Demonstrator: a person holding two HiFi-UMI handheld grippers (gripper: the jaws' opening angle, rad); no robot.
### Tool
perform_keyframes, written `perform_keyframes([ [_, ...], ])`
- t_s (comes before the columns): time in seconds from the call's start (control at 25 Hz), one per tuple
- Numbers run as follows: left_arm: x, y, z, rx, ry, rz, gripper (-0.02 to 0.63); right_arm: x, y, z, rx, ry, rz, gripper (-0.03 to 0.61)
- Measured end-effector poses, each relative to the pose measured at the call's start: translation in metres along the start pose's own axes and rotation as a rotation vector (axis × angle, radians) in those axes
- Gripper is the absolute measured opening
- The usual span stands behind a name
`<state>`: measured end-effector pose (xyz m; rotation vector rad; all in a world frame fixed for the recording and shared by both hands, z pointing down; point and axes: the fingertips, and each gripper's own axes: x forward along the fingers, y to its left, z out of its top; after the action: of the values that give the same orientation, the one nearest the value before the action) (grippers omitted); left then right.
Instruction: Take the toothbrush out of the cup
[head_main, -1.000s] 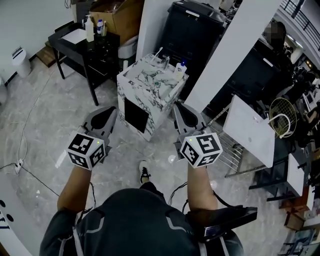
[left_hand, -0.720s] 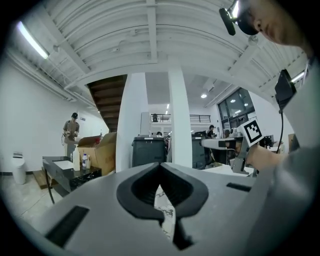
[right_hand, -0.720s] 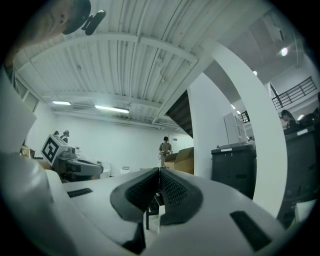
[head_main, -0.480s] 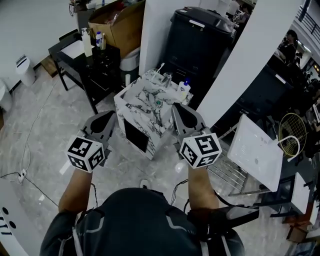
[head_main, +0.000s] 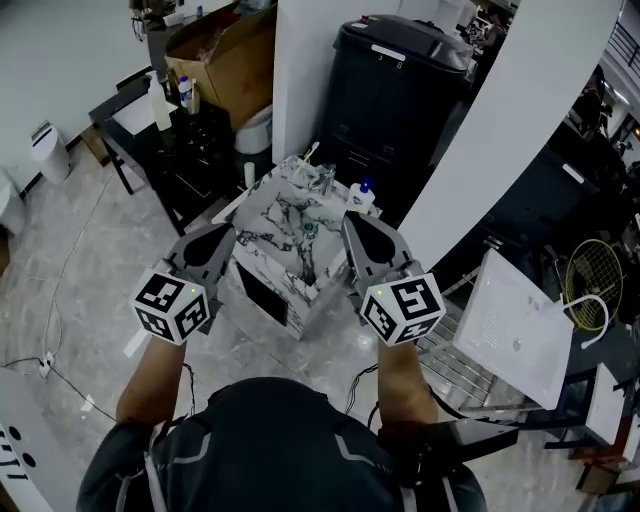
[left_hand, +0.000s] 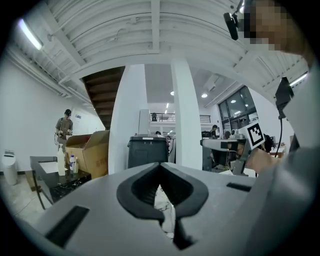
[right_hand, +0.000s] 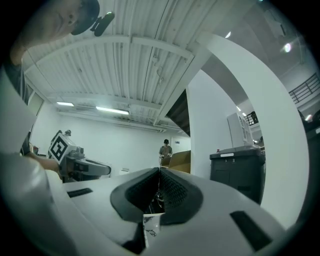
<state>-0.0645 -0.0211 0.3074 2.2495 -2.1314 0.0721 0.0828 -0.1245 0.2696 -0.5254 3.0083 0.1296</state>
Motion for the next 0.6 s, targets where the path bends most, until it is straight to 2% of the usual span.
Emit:
perform_keyframes([
  [0.2, 0.034, 0.012, -0.005, -0.013, 0.026, -0.008, 0.009, 0.016, -0.026, -0.01, 0.023, 0.015, -0.009, 0.028],
  [0.4, 0.068, 0.039, -0.011, -0.023, 0.016, -0.034, 0.009, 0.041, -0.036, -0.029, 0.007, 0.052, -0.03, 0.028],
  [0.6, 0.104, 0.081, -0.024, -0.03, -0.007, -0.125, 0.009, 0.078, -0.041, -0.039, -0.028, 0.055, -0.116, 0.028],
])
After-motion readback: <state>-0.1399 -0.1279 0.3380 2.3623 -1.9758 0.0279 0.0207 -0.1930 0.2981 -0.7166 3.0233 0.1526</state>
